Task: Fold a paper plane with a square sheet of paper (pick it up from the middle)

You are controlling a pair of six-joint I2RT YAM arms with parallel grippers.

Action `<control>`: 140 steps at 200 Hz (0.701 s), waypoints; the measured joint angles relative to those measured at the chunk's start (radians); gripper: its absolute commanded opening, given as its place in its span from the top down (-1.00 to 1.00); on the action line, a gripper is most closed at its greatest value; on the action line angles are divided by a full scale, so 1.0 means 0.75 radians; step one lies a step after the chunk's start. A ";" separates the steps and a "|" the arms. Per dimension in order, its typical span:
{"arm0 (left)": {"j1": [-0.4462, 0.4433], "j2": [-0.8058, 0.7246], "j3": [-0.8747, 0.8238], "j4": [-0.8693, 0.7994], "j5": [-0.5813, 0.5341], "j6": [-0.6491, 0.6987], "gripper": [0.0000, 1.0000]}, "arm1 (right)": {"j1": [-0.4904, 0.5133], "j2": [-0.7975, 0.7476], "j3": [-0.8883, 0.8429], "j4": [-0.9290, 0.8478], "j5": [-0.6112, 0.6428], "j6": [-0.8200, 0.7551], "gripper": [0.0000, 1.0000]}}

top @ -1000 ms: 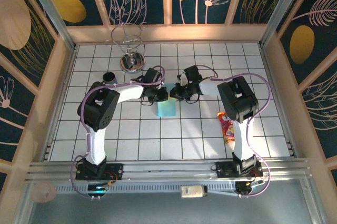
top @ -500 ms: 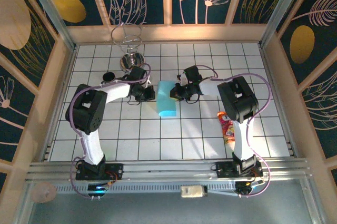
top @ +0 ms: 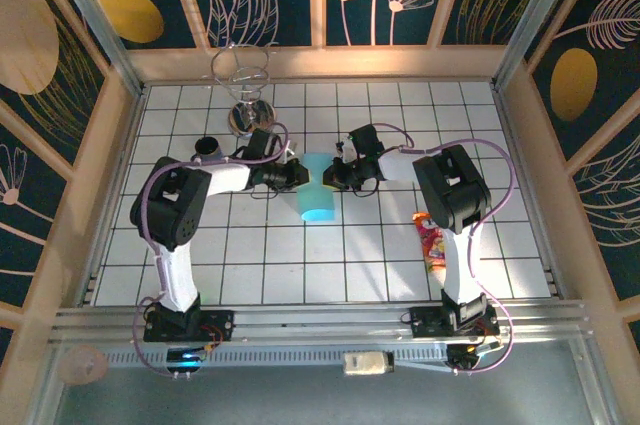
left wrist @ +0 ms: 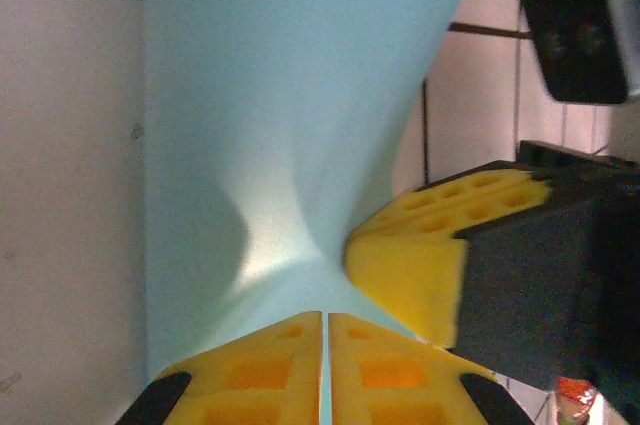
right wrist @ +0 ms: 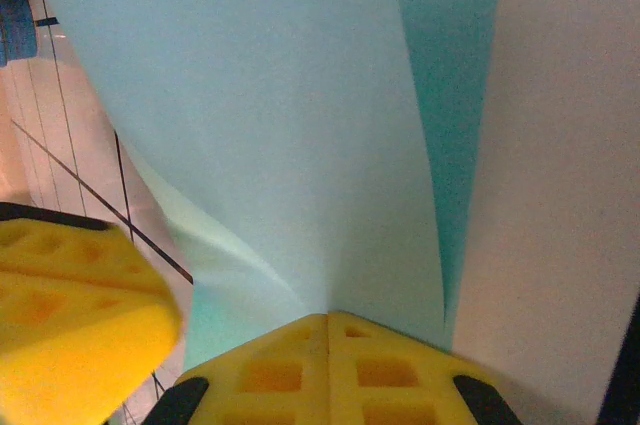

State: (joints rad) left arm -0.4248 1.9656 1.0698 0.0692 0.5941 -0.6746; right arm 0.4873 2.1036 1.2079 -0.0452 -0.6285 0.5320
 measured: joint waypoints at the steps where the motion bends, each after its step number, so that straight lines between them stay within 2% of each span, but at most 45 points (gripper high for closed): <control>1: 0.000 0.002 0.001 -0.001 0.000 0.000 0.80 | 0.000 0.000 0.000 0.000 0.000 0.000 0.98; 82: -0.002 0.119 0.210 -0.276 -0.111 0.097 0.80 | -0.001 0.001 0.000 -0.004 0.004 -0.004 0.99; 140: 0.042 0.108 0.226 -0.332 -0.164 0.134 0.80 | -0.002 0.001 0.000 -0.005 0.005 -0.005 0.99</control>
State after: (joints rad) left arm -0.3931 2.0468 1.2392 -0.1795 0.4709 -0.5739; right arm 0.4862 2.1040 1.2079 -0.0490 -0.6250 0.5282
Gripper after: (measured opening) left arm 0.098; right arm 0.050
